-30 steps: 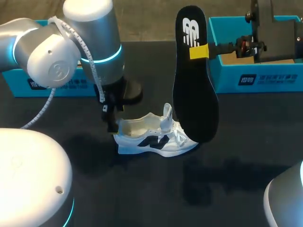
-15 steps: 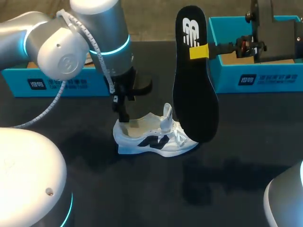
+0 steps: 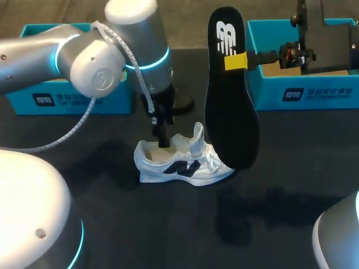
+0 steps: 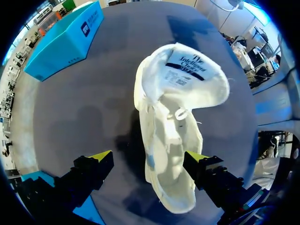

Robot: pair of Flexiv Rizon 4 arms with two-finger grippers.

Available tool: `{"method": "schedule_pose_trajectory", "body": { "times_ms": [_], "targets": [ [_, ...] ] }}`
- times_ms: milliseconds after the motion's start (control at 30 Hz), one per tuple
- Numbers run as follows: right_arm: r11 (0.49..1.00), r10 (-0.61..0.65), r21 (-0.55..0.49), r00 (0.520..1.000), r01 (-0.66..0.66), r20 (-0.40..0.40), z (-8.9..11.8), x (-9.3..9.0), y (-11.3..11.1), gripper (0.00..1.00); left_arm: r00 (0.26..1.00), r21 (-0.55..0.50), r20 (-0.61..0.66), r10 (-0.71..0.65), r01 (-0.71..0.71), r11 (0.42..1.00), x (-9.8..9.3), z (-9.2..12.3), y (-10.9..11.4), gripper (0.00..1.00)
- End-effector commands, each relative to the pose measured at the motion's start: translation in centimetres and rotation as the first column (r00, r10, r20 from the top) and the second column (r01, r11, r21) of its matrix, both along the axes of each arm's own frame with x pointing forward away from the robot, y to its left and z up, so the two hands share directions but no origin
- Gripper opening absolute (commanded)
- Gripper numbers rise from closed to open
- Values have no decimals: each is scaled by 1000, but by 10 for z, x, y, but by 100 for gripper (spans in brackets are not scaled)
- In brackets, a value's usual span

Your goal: Take the shoe out of the shoebox, open the shoe tongue, remove and reinsert the insole, then place the shoe into the shoebox

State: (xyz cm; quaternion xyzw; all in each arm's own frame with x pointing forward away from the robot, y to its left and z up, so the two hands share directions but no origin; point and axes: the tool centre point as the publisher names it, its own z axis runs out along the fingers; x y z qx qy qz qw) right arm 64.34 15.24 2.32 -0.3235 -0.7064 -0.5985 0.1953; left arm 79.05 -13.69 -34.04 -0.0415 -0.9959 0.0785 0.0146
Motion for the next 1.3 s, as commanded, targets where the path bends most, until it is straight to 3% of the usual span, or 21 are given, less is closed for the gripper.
{"method": "schedule_pose_trajectory", "body": {
  "times_ms": [33, 267, 400, 667, 733, 900, 1033, 1167, 1300],
  "targets": [
    [1000, 1, 0, 1000, -1, 0, 0, 2, 2, 0, 1000, 0, -9, 1, -1, 1000, 4, -19, -11, 100],
    [1000, 1, 0, 1000, -1, 0, 0, 2, 2, 0, 999, -23, -35, 12, -13, 1000, 5, -34, -17, 98],
    [1000, 1, 0, 1000, -1, 0, 0, 2, 2, 0, 999, -19, -38, -1, 0, 1000, 4, -35, -18, 52],
    [1000, 1, 0, 1000, -1, 0, 0, 2, 2, 0, 999, -21, -44, -17, 16, 1000, 3, -37, -18, 19],
    [1000, 1, 0, 1000, -1, 0, 0, 2, 2, 0, 999, -22, -44, -25, 24, 999, 1, -38, -19, 1],
    [1000, 1, 0, 1000, -1, 0, 0, 2, 2, 0, 998, -16, -29, -59, 58, 998, -5, -38, -18, 0],
    [1000, 1, 0, 1000, -1, 0, 0, 2, 2, 0, 986, -40, -42, -163, 162, 986, -6, -23, -12, 0],
    [1000, 1, 0, 1000, -1, 0, 0, 2, 2, 0, 915, -30, -155, -373, 373, 927, -7, -9, -5, 0],
    [1000, 1, 0, 1000, -1, 0, 0, 2, 2, 0, 851, -47, -210, -481, 483, 874, -4, 3, 2, 0]
  ]
}}
